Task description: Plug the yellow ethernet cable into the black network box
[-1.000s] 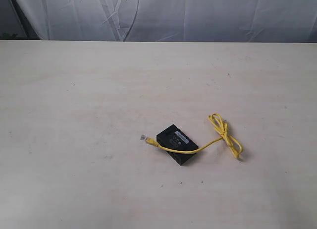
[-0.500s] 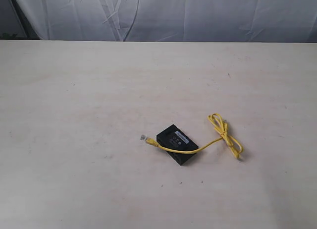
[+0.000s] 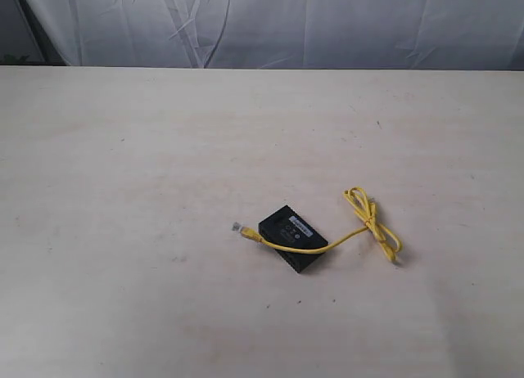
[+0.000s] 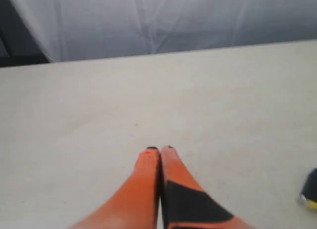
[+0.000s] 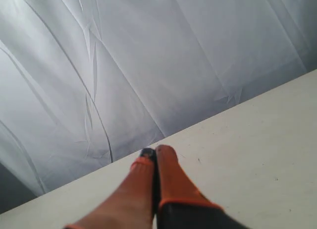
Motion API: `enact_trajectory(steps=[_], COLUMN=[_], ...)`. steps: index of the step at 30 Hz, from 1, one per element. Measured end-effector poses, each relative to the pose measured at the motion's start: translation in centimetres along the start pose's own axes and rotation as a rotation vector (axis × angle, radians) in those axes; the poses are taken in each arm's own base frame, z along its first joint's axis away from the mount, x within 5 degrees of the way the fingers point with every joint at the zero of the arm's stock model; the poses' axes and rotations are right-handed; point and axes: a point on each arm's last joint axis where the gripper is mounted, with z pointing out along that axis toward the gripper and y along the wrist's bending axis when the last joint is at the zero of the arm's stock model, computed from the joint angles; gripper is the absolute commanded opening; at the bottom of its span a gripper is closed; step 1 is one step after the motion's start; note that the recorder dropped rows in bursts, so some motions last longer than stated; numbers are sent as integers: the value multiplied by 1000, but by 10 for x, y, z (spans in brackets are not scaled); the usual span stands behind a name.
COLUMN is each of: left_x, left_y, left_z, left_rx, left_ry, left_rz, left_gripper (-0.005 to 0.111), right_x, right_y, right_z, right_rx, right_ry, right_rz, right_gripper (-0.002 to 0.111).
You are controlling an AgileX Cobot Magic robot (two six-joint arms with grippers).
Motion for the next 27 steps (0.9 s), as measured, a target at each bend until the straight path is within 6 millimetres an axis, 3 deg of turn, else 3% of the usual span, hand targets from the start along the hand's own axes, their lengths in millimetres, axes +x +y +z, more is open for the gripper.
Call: enact_trajectory(steps=[6, 15, 27], left_x=[-14, -14, 4], left_y=[-26, -80, -149], left_z=[42, 99, 145], left_rx=[205, 423, 605], left_ry=[208, 418, 559], left_rz=[131, 303, 477], left_gripper=[0, 0, 0], right_x=[2, 4, 5], right_y=[0, 0, 0], right_z=[0, 0, 0], right_rx=[1, 2, 3], right_ry=[24, 41, 54], right_rz=[0, -1, -1], right_gripper=[-1, -1, -1])
